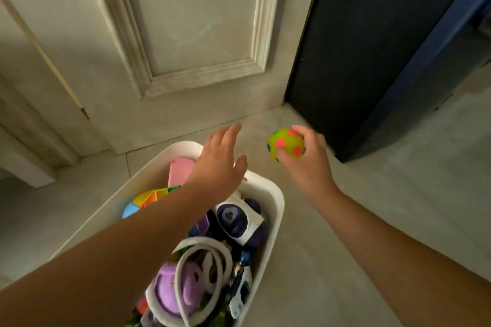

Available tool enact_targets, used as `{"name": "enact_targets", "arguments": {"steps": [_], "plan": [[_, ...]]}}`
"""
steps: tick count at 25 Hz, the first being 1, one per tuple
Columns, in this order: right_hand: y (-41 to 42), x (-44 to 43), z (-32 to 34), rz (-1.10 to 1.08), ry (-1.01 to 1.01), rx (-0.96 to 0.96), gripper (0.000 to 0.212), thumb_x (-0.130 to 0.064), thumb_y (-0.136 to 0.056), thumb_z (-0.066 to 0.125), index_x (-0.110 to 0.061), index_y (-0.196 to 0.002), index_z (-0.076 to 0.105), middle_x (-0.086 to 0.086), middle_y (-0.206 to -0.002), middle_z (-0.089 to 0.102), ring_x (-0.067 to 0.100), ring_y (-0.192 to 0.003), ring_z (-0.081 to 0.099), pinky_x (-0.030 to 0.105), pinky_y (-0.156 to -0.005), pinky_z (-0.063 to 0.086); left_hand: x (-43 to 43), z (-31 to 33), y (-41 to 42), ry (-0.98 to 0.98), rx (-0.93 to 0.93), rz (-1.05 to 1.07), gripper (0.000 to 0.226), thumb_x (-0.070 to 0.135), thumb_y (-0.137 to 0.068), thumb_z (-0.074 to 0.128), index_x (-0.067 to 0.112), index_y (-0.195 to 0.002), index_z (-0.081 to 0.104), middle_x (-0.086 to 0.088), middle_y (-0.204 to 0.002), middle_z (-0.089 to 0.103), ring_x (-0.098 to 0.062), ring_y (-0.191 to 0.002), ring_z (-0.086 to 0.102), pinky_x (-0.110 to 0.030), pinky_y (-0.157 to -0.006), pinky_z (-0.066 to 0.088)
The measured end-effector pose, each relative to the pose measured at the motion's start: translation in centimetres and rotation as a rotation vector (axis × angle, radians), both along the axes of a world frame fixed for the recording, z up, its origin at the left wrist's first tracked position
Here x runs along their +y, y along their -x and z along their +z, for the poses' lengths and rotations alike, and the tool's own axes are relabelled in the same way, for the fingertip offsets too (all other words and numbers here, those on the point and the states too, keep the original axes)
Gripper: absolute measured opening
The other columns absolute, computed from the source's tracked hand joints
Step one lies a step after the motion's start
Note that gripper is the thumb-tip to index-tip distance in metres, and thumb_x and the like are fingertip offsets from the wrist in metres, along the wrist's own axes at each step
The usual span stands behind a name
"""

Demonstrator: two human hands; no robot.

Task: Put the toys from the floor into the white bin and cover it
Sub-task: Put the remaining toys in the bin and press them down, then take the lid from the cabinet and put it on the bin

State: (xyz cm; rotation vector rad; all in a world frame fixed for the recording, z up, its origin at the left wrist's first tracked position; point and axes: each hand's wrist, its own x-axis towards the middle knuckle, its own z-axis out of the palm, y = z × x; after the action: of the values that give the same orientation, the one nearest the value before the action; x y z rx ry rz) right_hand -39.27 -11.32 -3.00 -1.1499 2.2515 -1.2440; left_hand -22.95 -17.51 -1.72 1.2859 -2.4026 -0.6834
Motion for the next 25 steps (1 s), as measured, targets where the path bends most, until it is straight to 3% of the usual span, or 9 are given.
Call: {"name": "enact_targets", "arguments": {"steps": [3,6,10,13,15,18,21,23,25], "plan": [[-4.3,3.1,5.3,0.204,-0.045,0.09,0.048,-0.032,-0.083,0.066,-0.033,-0.128,0.048,-0.008,-0.119,0.036,0.009,-0.097,0.047,0.023,-0.085,0.039,2.6,2.4,-5.6,-0.027,-0.094,-0.007,0.06,0.026,-0.095,0.05,0.023,-0.15,0.026,-0.003,-0.154,0.031,-0.023,-0.139,0.033,-0.035,-0.113,0.027],[-10.0,6.2,8.2,0.498,-0.27,0.108,0.056,-0.033,-0.081,0.07,-0.033,-0.132,0.046,-0.007,-0.123,0.04,0.008,-0.1,0.049,0.02,-0.086,0.037,5.1,4.1,-13.2,-0.12,-0.249,0.005,0.061,0.024,-0.091,0.056,0.02,-0.147,0.033,-0.007,-0.15,0.037,-0.025,-0.134,0.04,-0.035,-0.112,0.031],[-17.1,9.3,8.7,0.809,-0.495,0.05,0.061,-0.034,-0.076,0.075,-0.03,-0.127,0.043,-0.008,-0.126,0.049,0.014,-0.109,0.056,0.028,-0.091,0.049,9.0,5.2,-21.6,-0.19,-0.479,-0.001,0.06,0.028,-0.088,0.061,0.02,-0.144,0.04,-0.005,-0.146,0.041,-0.025,-0.133,0.042,-0.033,-0.109,0.034],[-21.4,10.8,7.2,1.007,-0.561,0.195,0.061,-0.038,-0.075,0.076,-0.028,-0.125,0.043,-0.006,-0.127,0.045,0.015,-0.112,0.051,0.031,-0.094,0.046,10.7,5.1,-24.8,-0.246,-0.461,-0.042,0.041,0.037,-0.075,0.061,0.017,-0.111,0.064,-0.007,-0.115,0.062,-0.03,-0.111,0.06,-0.037,-0.091,0.049],[-23.0,11.2,5.6,1.085,-0.6,0.369,0.062,-0.045,-0.074,0.075,-0.029,-0.126,0.045,-0.003,-0.131,0.043,0.02,-0.118,0.045,0.041,-0.103,0.039,11.4,4.8,-25.0,-0.235,-0.561,-0.054,0.035,0.036,-0.075,0.061,0.017,-0.104,0.064,-0.008,-0.109,0.061,-0.029,-0.105,0.061,-0.037,-0.088,0.05],[-22.5,10.8,4.4,1.131,-0.64,0.358,0.053,-0.053,-0.079,0.067,-0.032,-0.126,0.054,-0.004,-0.13,0.05,0.019,-0.122,0.046,0.044,-0.105,0.038,12.0,4.6,-24.0,-0.242,-0.811,0.031,0.041,0.051,-0.09,0.047,0.016,-0.105,0.064,-0.004,-0.107,0.063,-0.022,-0.101,0.063,-0.031,-0.082,0.05],[-19.6,9.5,4.5,1.0,-0.501,0.179,0.03,-0.051,-0.09,0.05,-0.029,-0.101,0.067,-0.007,-0.105,0.066,0.011,-0.1,0.061,0.034,-0.085,0.051,12.6,4.3,-23.1,-0.529,-0.932,0.064,0.07,0.065,-0.094,0.023,0.012,-0.072,0.065,0.0,-0.065,0.062,-0.013,-0.056,0.061,-0.022,-0.057,0.043],[-17.1,8.9,4.0,0.842,-0.393,0.354,0.027,-0.035,-0.096,0.046,-0.017,-0.084,0.061,0.0,-0.085,0.063,0.018,-0.082,0.059,0.034,-0.071,0.048,12.6,3.3,-22.8,-0.639,-0.911,0.084,0.069,0.064,-0.094,0.027,0.009,-0.067,0.059,-0.002,-0.063,0.063,-0.014,-0.049,0.058,-0.019,-0.053,0.044],[-14.5,8.8,3.0,0.718,-0.386,0.599,0.022,-0.024,-0.098,0.043,-0.012,-0.087,0.057,0.004,-0.087,0.06,0.025,-0.087,0.058,0.036,-0.069,0.046,12.4,2.5,-22.7,-0.646,-0.88,0.122,0.054,0.056,-0.093,0.042,0.01,-0.068,0.055,-0.006,-0.076,0.071,-0.016,-0.052,0.063,-0.019,-0.056,0.049]]}}
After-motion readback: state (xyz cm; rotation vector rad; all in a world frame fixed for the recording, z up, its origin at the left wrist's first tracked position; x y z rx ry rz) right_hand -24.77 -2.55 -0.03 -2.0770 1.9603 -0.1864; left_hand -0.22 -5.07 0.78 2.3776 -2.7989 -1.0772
